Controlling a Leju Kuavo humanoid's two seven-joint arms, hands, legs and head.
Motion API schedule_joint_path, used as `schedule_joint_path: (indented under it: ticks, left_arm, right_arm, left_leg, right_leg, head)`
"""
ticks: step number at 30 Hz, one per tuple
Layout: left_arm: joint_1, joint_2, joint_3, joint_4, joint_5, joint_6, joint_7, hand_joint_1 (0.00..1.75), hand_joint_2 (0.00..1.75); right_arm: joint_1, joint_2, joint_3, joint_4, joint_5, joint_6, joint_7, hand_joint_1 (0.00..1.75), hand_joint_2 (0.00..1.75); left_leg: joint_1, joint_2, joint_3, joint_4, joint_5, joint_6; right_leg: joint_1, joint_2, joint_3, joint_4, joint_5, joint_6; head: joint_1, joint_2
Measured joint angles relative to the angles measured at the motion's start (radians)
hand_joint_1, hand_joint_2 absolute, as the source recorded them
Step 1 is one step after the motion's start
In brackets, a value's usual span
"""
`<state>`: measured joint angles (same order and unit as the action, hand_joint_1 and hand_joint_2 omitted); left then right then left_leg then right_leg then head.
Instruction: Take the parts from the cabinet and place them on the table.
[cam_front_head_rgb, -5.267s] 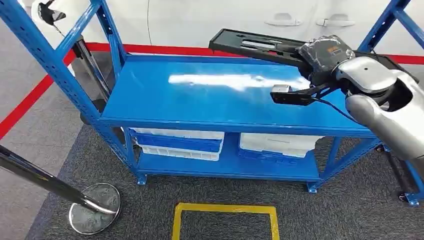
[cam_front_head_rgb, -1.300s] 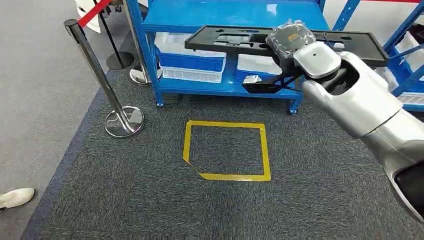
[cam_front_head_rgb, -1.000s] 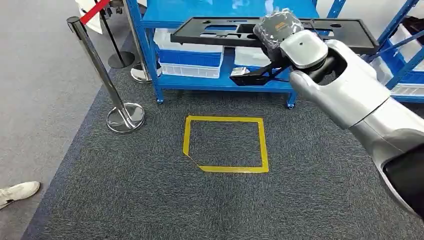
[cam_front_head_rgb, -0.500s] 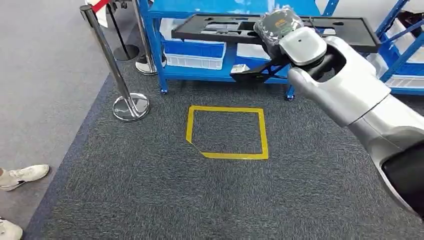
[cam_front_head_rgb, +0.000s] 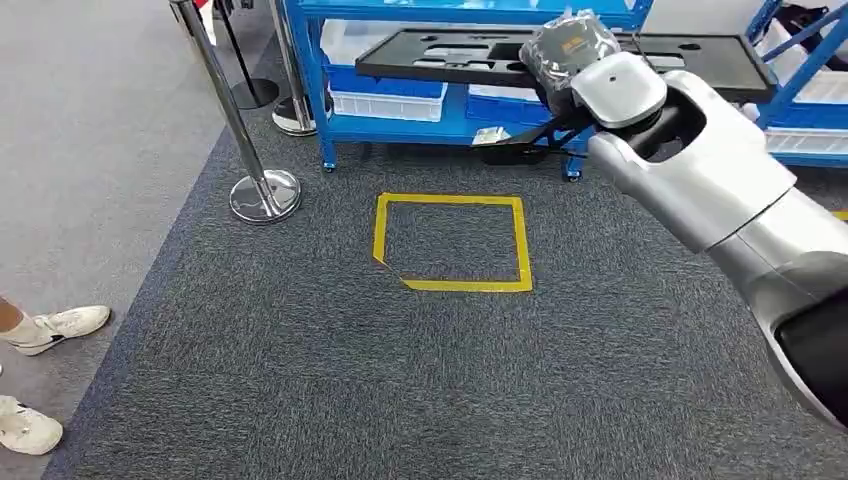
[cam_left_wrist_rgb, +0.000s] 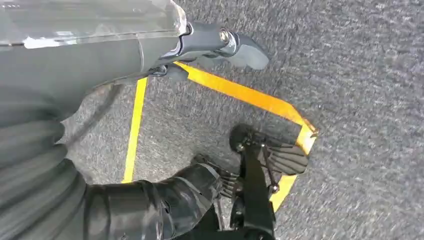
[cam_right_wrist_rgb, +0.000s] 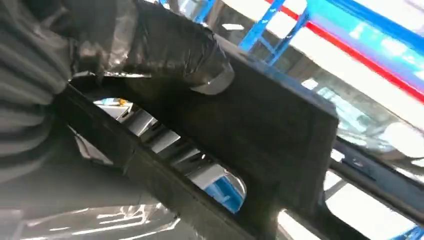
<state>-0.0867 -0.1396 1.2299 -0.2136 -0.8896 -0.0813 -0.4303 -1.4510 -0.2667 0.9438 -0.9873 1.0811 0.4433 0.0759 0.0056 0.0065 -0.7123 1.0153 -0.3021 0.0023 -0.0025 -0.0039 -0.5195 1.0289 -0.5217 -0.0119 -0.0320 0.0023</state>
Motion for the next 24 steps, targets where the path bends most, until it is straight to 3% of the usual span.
schedule_joint_path:
  ticks: [1,2,4,5,6,7,9,10,11,12,15,16,17,18,19,20,21,22,24]
  left_arm:
    - [0.0,0.002,0.0,0.0,0.0,0.0,0.0,0.0,1.75]
    - [0.001,0.002,0.0,0.0,0.0,0.0,0.0,0.0,1.75]
    - [0.002,0.002,0.0,0.0,0.0,0.0,0.0,0.0,1.75]
    - [0.003,0.002,0.0,0.0,0.0,0.0,0.0,0.0,1.75]
    - [0.003,0.002,0.001,0.0,0.001,0.0,-0.001,0.0,1.75]
    - [0.001,0.003,0.002,0.0,0.001,0.001,-0.002,0.0,1.75]
    - [-0.002,0.005,0.006,0.0,0.001,0.001,-0.004,0.0,1.75]
    - [-0.003,0.005,0.007,0.0,0.001,0.001,-0.005,0.0,1.75]
    - [-0.003,0.005,0.007,0.0,0.001,0.001,-0.006,0.0,1.75]
    - [-0.003,0.006,0.008,0.0,0.001,0.002,-0.006,0.0,1.75]
    - [-0.002,0.006,0.008,0.0,-0.001,0.003,-0.009,0.0,1.75]
    - [0.0,0.006,0.009,0.0,-0.003,0.003,-0.009,0.0,1.75]
    - [-0.001,0.006,0.009,0.0,-0.004,0.002,-0.009,0.0,1.75]
    - [-0.002,0.006,0.009,0.0,-0.004,0.002,-0.009,0.0,1.75]
    - [0.0,0.006,0.01,0.0,-0.005,0.0,-0.009,0.0,1.75]
    - [0.0,0.006,0.01,0.0,-0.007,0.0,-0.009,0.0,1.75]
    - [0.002,0.006,0.013,0.0,-0.006,-0.001,-0.011,0.0,1.75]
    - [0.001,0.006,0.014,0.0,-0.005,-0.004,-0.013,0.0,1.75]
    - [0.0,0.006,0.015,0.0,-0.002,-0.005,-0.011,0.0,1.75]
  right_arm:
    - [0.0,0.0,0.0,0.0,0.0,0.001,0.0,1.75,1.75]
    - [0.001,0.003,0.001,0.0,0.0,0.001,-0.001,1.75,1.75]
    - [0.0,0.003,0.001,0.0,0.0,0.001,0.0,1.75,1.75]
    - [0.0,0.003,0.001,0.0,-0.001,0.002,0.0,1.75,1.75]
    - [0.0,0.003,0.001,0.0,-0.002,0.003,0.001,1.75,1.75]
    - [0.0,0.003,0.001,0.0,-0.003,0.005,0.002,1.75,1.75]
    - [-0.001,0.002,0.001,0.0,-0.004,0.009,0.005,1.75,1.75]
    - [-0.002,-0.001,0.0,-0.006,-0.005,0.013,0.008,1.75,1.75]
    - [-0.006,-0.003,0.0,-0.012,-0.005,0.016,0.008,1.75,1.75]
    - [-0.014,-0.014,-0.002,-0.015,-0.005,0.019,0.01,1.75,1.75]
    - [-0.024,-0.028,-0.003,-0.019,-0.011,0.027,0.012,1.75,1.75]
    - [-0.019,-0.031,-0.003,-0.019,-0.014,0.029,0.011,1.75,1.75]
    - [-0.017,-0.038,-0.003,-0.02,-0.015,0.029,0.01,1.75,1.75]
    - [-0.018,-0.044,-0.003,-0.02,-0.015,0.03,0.01,1.75,1.75]
    - [-0.019,-0.051,-0.003,-0.021,-0.015,0.03,0.011,1.75,1.75]
    - [-0.019,-0.057,-0.003,-0.021,-0.015,0.03,0.011,1.75,1.75]
    - [-0.019,-0.061,-0.003,-0.021,-0.015,0.03,0.011,1.75,1.75]
    - [-0.018,-0.065,-0.003,-0.021,-0.016,0.03,0.01,1.75,1.75]
    - [-0.018,-0.071,-0.003,-0.021,-0.016,0.027,0.01,1.75,1.75]
  left_leg:
    - [0.008,-0.006,-0.011,0.009,-0.014,-0.003]
    - [0.006,-0.007,-0.026,0.038,-0.076,-0.009]
    - [0.009,-0.007,-0.056,0.176,-0.213,-0.016]
    - [0.011,-0.007,-0.063,0.246,-0.248,-0.02]
    - [0.012,-0.007,-0.064,0.303,-0.247,-0.025]
    - [0.015,-0.007,-0.052,0.328,-0.213,-0.027]
    - [0.02,-0.007,0.022,0.271,-0.143,-0.03]
    - [0.023,-0.007,0.089,0.196,-0.147,-0.03]
    - [0.025,-0.008,0.173,0.104,-0.195,-0.029]
    - [0.018,-0.013,0.218,0.011,-0.231,-0.022]
    - [0.006,-0.013,0.189,0.007,-0.206,0.007]
    - [0.016,-0.008,0.184,-0.002,-0.189,0.02]
    - [0.013,-0.005,0.171,-0.003,-0.176,0.03]
    - [0.013,-0.004,0.155,-0.002,-0.164,0.041]
    - [0.01,-0.004,0.139,-0.001,-0.152,0.042]
    - [0.007,-0.005,0.123,-0.001,-0.141,0.044]
    - [0.004,-0.004,0.104,0.001,-0.128,0.045]
    - [0.002,-0.004,0.086,0.002,-0.119,0.046]
    - [-0.004,-0.003,0.056,0.004,-0.097,0.044]
  right_leg:
    - [-0.011,-0.009,-0.01,-0.007,0.018,-0.007]
    - [-0.01,-0.007,-0.022,-0.013,0.033,-0.014]
    - [-0.01,-0.008,-0.057,-0.011,0.063,-0.022]
    - [-0.01,-0.006,-0.074,-0.01,0.077,-0.022]
    - [-0.01,-0.005,-0.094,-0.008,0.091,-0.02]
    - [-0.01,-0.005,-0.113,-0.005,0.104,-0.018]
    - [-0.013,-0.005,-0.149,0.002,0.127,-0.009]
    - [-0.013,-0.006,-0.161,0.007,0.137,-0.003]
    - [-0.01,-0.007,-0.172,0.013,0.143,0.004]
    - [-0.01,-0.009,-0.182,0.021,0.151,0.01]
    - [-0.013,-0.012,-0.194,0.001,0.197,0.03]
    - [-0.021,-0.009,-0.201,0.003,0.19,0.034]
    - [-0.019,-0.005,-0.211,0.027,0.138,0.035]
    - [-0.02,-0.003,-0.228,0.086,0.067,0.037]
    - [-0.019,-0.001,-0.244,0.16,0.007,0.039]
    - [-0.019,0.0,-0.258,0.234,-0.035,0.04]
    - [-0.019,0.001,-0.266,0.3,-0.046,0.04]
    - [-0.018,0.001,-0.258,0.323,-0.021,0.038]
    - [-0.013,0.002,-0.193,0.273,0.067,0.028]
  head:
    - [0.0,0.0]
    - [-0.002,0.0]
    - [-0.001,0.0]
    - [-0.002,0.0]
    - [-0.001,0.0]
    - [-0.002,0.0]
    - [-0.001,0.0]
    - [-0.002,0.0]
    - [-0.002,0.0]
    - [0.001,0.0]
    - [0.0,0.0]
    - [0.0,0.0]
    - [0.001,0.0]
    - [0.001,0.0]
    - [0.001,0.0]
    - [0.001,0.0]
    - [0.001,0.0]
    - [0.001,0.0]
    - [0.001,0.0]
